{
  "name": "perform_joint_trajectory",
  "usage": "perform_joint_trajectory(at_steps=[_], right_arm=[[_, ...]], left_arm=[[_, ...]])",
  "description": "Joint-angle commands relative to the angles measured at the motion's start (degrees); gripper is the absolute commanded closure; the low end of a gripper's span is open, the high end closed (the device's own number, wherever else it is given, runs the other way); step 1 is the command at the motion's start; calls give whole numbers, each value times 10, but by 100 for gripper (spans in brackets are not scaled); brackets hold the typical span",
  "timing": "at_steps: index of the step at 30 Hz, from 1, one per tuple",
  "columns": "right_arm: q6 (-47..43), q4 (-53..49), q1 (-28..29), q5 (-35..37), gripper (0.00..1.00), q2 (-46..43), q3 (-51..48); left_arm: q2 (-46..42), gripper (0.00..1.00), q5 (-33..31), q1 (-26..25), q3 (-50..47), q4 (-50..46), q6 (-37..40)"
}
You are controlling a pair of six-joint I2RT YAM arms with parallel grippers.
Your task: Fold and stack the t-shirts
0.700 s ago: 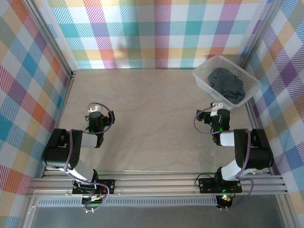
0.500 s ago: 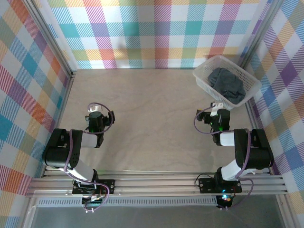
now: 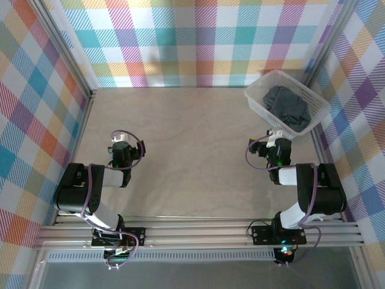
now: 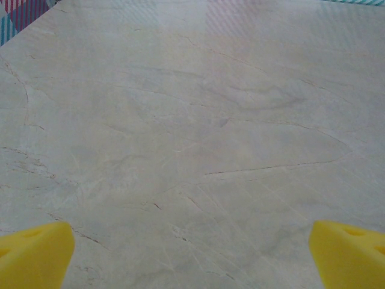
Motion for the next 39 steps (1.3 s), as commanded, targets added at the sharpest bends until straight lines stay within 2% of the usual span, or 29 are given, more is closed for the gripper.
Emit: perform_joint_trajectory(at_steps=[1, 7, 9, 11, 13, 15, 17, 18, 19, 20, 21, 22, 23, 25, 29, 33, 39], right_arm=[[-11, 7, -3, -10, 0, -2, 11], [-10, 15, -4, -9, 0, -4, 7], [-13, -16, 7, 28, 0, -39, 9], [-27, -128, 40, 91, 0, -109, 39], [-25, -181, 70, 135, 0, -180, 68], [-9, -262, 98, 179, 0, -236, 125], [64, -442, 108, 206, 0, -248, 254], [106, -524, 103, 183, 0, -236, 314], [143, -618, 92, 137, 0, -216, 386], [195, -682, 89, 138, 0, -193, 441], [234, -703, 83, 141, 0, -176, 468], [251, -702, 61, 97, 0, -158, 487], [270, -700, 42, 75, 0, -138, 505], [316, -723, 21, 98, 5, -85, 550], [333, -761, -17, 100, 6, 59, 687], [367, -830, -58, 81, 5, 214, 839], [372, -972, -74, 126, 4, 423, 1069]], left_arm=[[-4, 0, 5, 0, 4, 16, 12], [-6, 0, 5, 0, 0, 20, 12], [-28, 0, -17, -8, -10, 28, 15], [-94, 0, -75, -45, -10, -20, 41], [-171, 0, -129, -90, -6, -60, 65], [-243, 0, -150, -120, 12, -94, 69], [-295, 0, -178, -144, 71, -160, 71], [-311, 0, -182, -145, 112, -220, 39], [-320, 0, -183, -142, 176, -320, -19], [-315, 0, -187, -137, 248, -455, -99], [-300, 0, -208, -133, 308, -566, -186], [-276, 0, -237, -123, 357, -649, -269], [-250, 0, -210, -99, 400, -700, -329], [-204, 0, -59, -49, 459, -730, -363], [-134, 0, 133, -63, 546, -704, -349], [-90, 1, 238, -104, 608, -714, -343], [-102, 4, 284, -153, 600, -692, -357]])
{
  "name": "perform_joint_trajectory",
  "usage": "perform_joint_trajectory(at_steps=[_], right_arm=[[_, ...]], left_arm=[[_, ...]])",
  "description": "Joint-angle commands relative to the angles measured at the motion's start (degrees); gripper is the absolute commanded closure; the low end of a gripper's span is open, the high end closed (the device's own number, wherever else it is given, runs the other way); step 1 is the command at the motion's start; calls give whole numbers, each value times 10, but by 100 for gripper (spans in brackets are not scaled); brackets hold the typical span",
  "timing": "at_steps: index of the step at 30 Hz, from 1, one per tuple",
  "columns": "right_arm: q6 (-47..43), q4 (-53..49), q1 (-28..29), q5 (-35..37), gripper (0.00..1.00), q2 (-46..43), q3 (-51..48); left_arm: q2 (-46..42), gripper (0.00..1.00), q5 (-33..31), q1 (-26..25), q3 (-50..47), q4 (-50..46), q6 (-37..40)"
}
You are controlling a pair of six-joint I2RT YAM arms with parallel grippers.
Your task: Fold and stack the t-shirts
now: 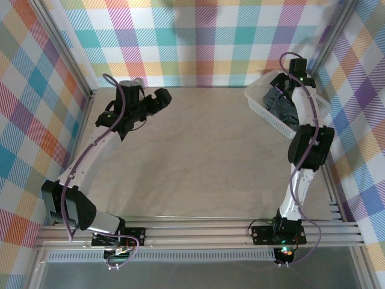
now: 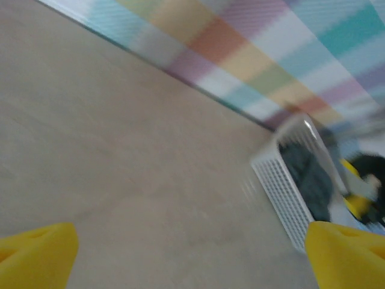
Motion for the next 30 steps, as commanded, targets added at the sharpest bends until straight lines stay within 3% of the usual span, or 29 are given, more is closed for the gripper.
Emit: perform_joint_trajectory(at_steps=[1, 5, 7, 10, 13, 16, 25, 30], right_arm=[[25, -122, -10, 24, 4, 70, 100], [39, -142, -23, -1, 7, 148, 150], [40, -131, -24, -21, 16, 167, 149], [37, -106, -24, -50, 42, 175, 147], [29, -33, -23, -70, 80, 139, 97], [10, 70, -13, -53, 100, 68, 20], [-23, 171, 38, 33, 100, -131, -67], [-68, 189, 87, 53, 100, -219, -43]], left_arm=[[-30, 5, 64, -19, 15, -3, -20], [-54, 7, 57, -31, 5, -23, -19], [-69, 8, 49, -31, -2, -30, -19], [-87, 9, 35, -31, -6, -44, -14], [-96, 9, 27, -31, -6, -58, -9], [-96, 10, 30, -31, -8, -59, -8], [-73, 11, 49, -31, -7, -39, -13], [-63, 12, 42, -31, 2, -45, -9]])
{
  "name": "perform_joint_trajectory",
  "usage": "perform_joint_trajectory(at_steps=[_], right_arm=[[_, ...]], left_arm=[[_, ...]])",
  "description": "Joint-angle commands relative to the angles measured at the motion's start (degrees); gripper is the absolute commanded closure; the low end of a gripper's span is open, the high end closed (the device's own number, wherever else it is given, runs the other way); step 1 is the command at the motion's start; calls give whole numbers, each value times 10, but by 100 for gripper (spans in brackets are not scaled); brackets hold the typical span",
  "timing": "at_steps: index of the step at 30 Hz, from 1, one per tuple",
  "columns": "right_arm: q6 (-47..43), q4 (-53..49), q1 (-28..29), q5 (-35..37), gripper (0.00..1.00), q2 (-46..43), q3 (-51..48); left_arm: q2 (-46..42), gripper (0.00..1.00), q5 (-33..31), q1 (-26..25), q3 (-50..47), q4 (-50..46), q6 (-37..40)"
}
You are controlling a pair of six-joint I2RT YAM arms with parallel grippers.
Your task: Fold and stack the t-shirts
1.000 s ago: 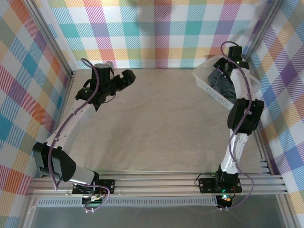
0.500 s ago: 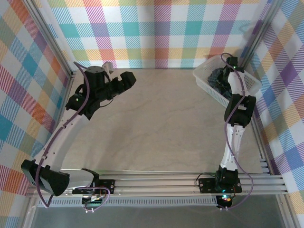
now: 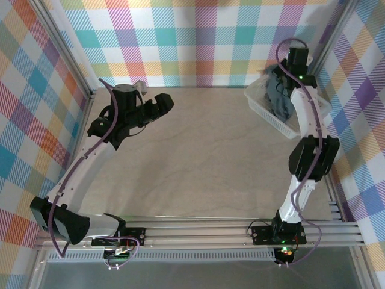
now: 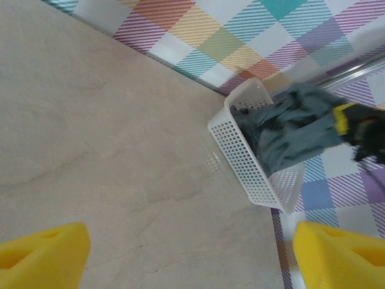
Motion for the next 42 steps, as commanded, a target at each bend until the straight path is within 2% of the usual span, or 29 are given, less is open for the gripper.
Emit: perform_joint_trajectory(at_steps=[1, 5, 8, 13, 15, 19, 23, 27, 28, 29, 32, 33, 34, 38, 42], right_arm=[[-57, 52, 35, 25, 100, -58, 43], [-102, 21, 89, 5, 100, -79, 123], [-127, 11, 141, -9, 100, -96, 143], [-121, -14, 242, -85, 100, -98, 172], [-129, -18, 297, -84, 100, -91, 186], [-110, -23, 357, -82, 100, -78, 176], [-40, -8, 362, -109, 100, -100, 59], [-23, 5, 359, -87, 100, -153, -101], [-5, -16, 349, -89, 97, -160, -135], [18, -43, 336, -96, 88, -167, -170], [95, -88, 277, -127, 54, -201, -303], [111, -85, 257, -147, 48, -215, -346], [117, -77, 237, -168, 45, -231, -392], [87, -104, 215, -152, 44, -275, -473], [85, -114, 208, -160, 44, -290, -519]], left_arm=[[2, 12, -2, -5, 8, -1, 3], [-5, 12, -44, -5, 9, -25, 8], [-15, 12, -80, -5, 9, -45, 16], [-33, 12, -141, -5, 4, -80, 20], [-44, 12, -162, -5, -3, -88, 20], [-70, 11, -220, -5, -13, -118, 6], [-102, 11, -287, -5, -23, -156, -5], [-124, 11, -284, -3, -44, -169, -4], [-128, 12, -275, -3, -51, -170, -4], [-129, 13, -266, -3, -60, -173, -5], [-128, 16, -226, -4, -86, -173, -7], [-125, 18, -208, -4, -95, -170, -4], [-120, 20, -180, -4, -106, -163, -2], [-67, 32, -64, -11, -138, -132, 15], [14, 36, -38, -55, -131, -124, 55]])
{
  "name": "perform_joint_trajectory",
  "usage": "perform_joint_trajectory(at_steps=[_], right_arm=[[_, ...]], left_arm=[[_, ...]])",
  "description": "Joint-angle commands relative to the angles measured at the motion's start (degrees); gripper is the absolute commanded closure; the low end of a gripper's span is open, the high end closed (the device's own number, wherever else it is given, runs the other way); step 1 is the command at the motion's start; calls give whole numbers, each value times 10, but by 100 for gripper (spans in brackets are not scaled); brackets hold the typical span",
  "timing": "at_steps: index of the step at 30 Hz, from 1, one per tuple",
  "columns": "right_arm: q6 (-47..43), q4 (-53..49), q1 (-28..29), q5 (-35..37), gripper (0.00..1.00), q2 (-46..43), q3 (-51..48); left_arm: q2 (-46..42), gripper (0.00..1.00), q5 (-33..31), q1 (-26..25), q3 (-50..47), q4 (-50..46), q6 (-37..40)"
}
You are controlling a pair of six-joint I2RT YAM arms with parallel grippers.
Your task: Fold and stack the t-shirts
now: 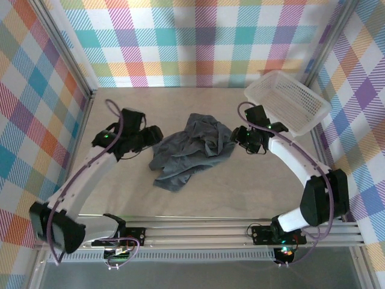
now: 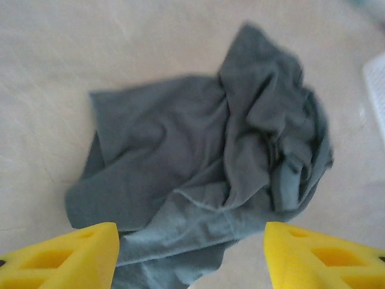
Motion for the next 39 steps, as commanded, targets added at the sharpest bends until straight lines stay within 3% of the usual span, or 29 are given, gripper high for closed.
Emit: perform_joint_trajectory(at_steps=[1, 5, 12, 14, 18, 20, 23, 33, 39], right_arm=[[5, 0, 4, -24, 44, -18, -19], [7, 30, 1, -64, 44, 19, -20], [-8, 6, 2, -109, 44, 127, 61], [-7, 3, 2, -120, 45, 148, 78], [3, -8, 2, -143, 47, 185, 114], [10, -10, 2, -153, 48, 200, 127], [13, -14, 8, -155, 50, 218, 146], [-78, -107, 84, -64, 50, 327, 323], [-182, -137, 153, -36, 46, 415, 446]], left_arm=[[59, 36, 57, -46, 6, 15, 47], [151, 32, 30, -97, 38, 20, 70], [264, 28, -32, -120, 72, 43, 132], [293, 31, -50, -122, 82, 41, 150], [314, 45, -146, -129, 81, 39, 161], [308, 57, -147, -129, 67, 65, 163], [293, 100, -122, -130, 50, 88, 158], [52, 100, -122, -133, -132, 68, 98], [-4, 100, -110, -131, -181, 62, 82]])
